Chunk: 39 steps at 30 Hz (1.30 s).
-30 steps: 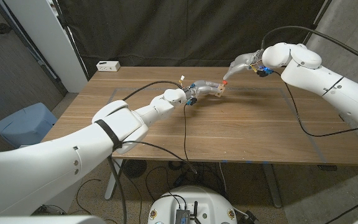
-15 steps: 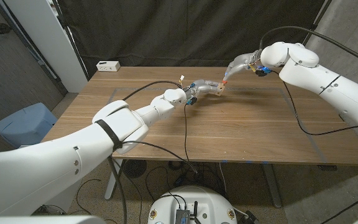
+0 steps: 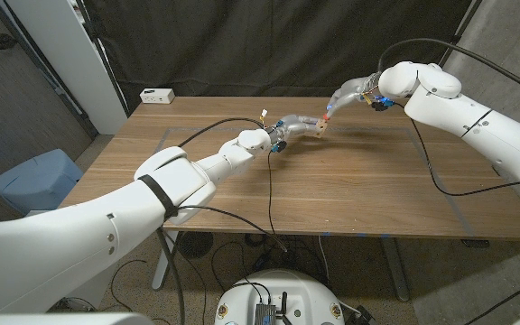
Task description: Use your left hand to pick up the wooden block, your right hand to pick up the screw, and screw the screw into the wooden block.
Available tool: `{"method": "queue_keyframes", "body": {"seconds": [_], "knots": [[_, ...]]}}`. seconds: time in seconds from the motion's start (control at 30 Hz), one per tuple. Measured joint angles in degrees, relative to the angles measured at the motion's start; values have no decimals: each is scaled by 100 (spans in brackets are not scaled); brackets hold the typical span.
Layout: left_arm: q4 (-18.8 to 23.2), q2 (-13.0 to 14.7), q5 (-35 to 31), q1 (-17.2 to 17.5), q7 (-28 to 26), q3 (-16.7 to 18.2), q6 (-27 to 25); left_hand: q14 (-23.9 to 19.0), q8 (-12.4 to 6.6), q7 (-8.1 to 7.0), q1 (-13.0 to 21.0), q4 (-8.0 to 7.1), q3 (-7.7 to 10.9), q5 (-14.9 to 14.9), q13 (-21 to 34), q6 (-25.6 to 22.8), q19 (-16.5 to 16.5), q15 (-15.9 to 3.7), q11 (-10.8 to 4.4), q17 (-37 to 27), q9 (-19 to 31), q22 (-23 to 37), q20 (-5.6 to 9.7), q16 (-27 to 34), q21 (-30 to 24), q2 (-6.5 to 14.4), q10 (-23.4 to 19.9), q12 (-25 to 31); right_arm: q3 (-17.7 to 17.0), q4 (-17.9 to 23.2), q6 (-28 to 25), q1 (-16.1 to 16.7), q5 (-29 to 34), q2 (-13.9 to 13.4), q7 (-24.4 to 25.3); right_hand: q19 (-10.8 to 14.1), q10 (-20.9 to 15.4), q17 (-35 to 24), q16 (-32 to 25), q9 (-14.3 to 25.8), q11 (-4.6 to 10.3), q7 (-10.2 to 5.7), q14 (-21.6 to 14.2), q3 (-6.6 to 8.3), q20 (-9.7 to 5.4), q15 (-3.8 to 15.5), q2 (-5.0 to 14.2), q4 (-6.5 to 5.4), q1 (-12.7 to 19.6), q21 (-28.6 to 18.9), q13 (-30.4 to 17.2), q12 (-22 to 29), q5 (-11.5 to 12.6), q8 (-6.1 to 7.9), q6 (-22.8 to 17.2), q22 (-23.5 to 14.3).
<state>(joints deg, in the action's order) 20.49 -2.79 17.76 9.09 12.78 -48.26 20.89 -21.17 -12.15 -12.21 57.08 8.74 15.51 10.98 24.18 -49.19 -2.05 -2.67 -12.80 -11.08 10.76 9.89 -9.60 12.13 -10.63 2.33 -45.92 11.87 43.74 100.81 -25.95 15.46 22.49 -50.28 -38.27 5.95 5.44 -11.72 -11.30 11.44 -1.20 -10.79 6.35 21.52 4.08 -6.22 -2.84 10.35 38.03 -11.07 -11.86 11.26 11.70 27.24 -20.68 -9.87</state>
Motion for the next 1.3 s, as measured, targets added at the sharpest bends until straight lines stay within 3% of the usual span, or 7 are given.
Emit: {"method": "queue_keyframes", "body": {"seconds": [0.43, 1.3], "knots": [[0, -4, 10, 40, 15, 35, 129, 0, 5, 0, 4, -7, 21, 0, -29, 0, -31, 0, 0, 0, 7, 0, 31, 0, 0, -4, 0, 0, -65, 3, -8, 45, -105, -74, 47, 62, -72, -1, -45, 0, 71, -158, -31, 98, 1, 30, -24, 17, 204, 0, 15, 41, -35, 0, -225, 0], [4, -16, -6, 74, -3, 55, 230, 0, -15, -51, -4, -7, 21, 0, -29, -51, -31, 0, 0, 1, 2, 13, 30, 0, 0, 4, 0, 0, -54, -4, 34, 104, -164, -65, 135, 144, -103, 28, -44, 1, 101, -77, -93, 166, -18, 91, -100, -8, 400, -28, 14, 41, -69, 0, -389, -1]]}}
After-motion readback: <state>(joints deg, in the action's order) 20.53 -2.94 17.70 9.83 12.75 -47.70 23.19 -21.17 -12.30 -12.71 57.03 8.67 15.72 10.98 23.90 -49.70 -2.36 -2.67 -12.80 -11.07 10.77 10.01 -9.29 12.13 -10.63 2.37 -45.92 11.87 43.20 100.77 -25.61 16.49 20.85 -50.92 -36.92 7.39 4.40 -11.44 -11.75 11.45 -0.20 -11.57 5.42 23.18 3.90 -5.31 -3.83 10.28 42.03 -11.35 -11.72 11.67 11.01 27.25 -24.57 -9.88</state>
